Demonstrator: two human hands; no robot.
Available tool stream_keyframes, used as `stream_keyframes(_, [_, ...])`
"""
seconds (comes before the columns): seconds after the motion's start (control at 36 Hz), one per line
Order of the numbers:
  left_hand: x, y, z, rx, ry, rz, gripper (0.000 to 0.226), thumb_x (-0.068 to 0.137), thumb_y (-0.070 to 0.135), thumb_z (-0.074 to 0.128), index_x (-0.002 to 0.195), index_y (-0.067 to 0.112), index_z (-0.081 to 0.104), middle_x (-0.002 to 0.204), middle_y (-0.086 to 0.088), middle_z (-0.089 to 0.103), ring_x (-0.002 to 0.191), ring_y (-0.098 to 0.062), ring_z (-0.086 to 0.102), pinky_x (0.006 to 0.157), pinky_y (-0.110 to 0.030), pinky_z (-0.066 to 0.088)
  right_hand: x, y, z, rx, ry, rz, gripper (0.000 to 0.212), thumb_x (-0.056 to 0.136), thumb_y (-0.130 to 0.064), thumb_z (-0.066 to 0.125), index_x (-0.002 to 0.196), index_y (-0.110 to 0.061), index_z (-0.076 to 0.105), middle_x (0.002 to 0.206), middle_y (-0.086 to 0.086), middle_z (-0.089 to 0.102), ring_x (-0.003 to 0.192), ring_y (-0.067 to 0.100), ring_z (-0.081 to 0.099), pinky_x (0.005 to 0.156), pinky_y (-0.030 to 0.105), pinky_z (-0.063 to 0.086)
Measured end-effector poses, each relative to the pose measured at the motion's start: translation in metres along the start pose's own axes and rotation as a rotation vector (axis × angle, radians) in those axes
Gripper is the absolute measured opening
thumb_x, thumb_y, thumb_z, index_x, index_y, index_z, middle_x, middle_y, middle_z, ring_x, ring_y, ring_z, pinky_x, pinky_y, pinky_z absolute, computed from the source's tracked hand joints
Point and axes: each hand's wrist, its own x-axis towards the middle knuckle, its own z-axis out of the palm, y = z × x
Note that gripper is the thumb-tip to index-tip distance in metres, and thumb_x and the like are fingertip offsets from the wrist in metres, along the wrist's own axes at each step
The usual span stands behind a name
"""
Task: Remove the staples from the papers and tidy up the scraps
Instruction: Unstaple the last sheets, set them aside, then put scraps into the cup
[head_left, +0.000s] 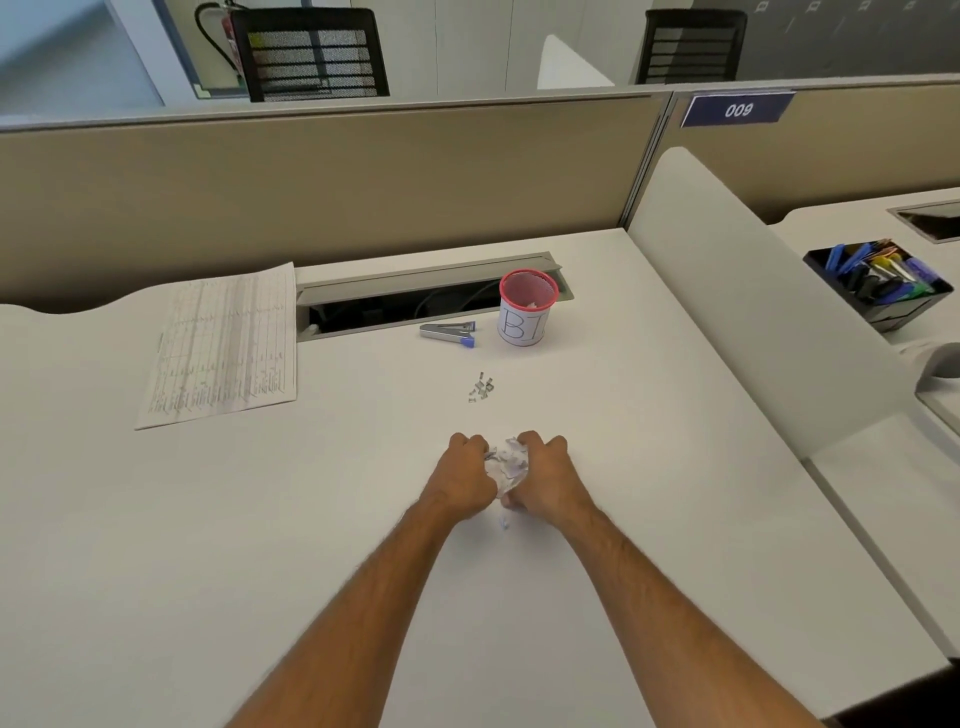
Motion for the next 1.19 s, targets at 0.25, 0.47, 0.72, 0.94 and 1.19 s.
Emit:
stream_keyframes(0.25, [-0.001, 0.01, 0.0, -0.047, 0.012, 0.002, 0.024, 0.091, 0.007, 0.061, 0.115, 0.002, 0.066, 0.113, -0.013, 0.068, 0.099, -0.027, 0.066, 0.082, -0.035, 0.054, 0.01, -0.007, 0.0, -0.036, -0.108, -0.063, 0.085, 0.066, -0.022, 0.089, 0.14, -0.021, 0.046, 0.129, 0.01, 0.034, 0.115, 0.03, 0.055, 0.093, 0.037, 0.055])
stream_keyframes(0.47, [-0.007, 0.014, -0.001, -0.214, 0.054, -0.04, 0.03, 0.092, 0.002, 0.054, 0.12, 0.008, 0.064, 0.117, -0.007, 0.07, 0.106, -0.023, 0.066, 0.09, -0.033, 0.056, 0.011, -0.007, 0.005, -0.03, 0.016, -0.123, 0.021, 0.08, -0.018, 0.073, 0.099, -0.014, 0.065, 0.109, 0.009, 0.049, 0.085, 0.025, 0.063, 0.069, 0.036, 0.058])
stream_keyframes(0.72, [-0.006, 0.011, -0.011, -0.271, 0.181, -0.099, 0.032, 0.093, -0.002, 0.048, 0.118, 0.009, 0.064, 0.105, -0.005, 0.073, 0.09, -0.017, 0.065, 0.07, -0.021, 0.048, 0.021, -0.005, 0.001, 0.03, 0.061, -0.096, 0.009, 0.083, -0.005, 0.07, 0.089, -0.01, 0.073, 0.103, 0.011, 0.062, 0.083, 0.023, 0.066, 0.067, 0.026, 0.049])
stream_keyframes(0.94, [-0.001, 0.008, -0.022, -0.236, 0.262, -0.114, 0.033, 0.096, -0.003, 0.042, 0.111, 0.009, 0.068, 0.107, -0.008, 0.072, 0.095, -0.024, 0.068, 0.079, -0.03, 0.056, 0.027, -0.01, -0.011, 0.099, 0.03, -0.087, 0.018, 0.076, 0.005, 0.065, 0.084, -0.009, 0.073, 0.082, 0.007, 0.069, 0.074, 0.024, 0.067, 0.071, 0.039, 0.062])
stream_keyframes(1.19, [0.007, 0.006, -0.036, -0.272, 0.281, -0.126, 0.036, 0.094, -0.006, 0.041, 0.109, 0.01, 0.069, 0.107, -0.007, 0.071, 0.094, -0.021, 0.066, 0.077, -0.026, 0.053, 0.051, -0.03, -0.061, 0.237, 0.065, -0.078, 0.017, 0.073, 0.007, 0.066, 0.083, -0.005, 0.074, 0.089, 0.011, 0.074, 0.07, 0.027, 0.073, 0.069, 0.035, 0.064])
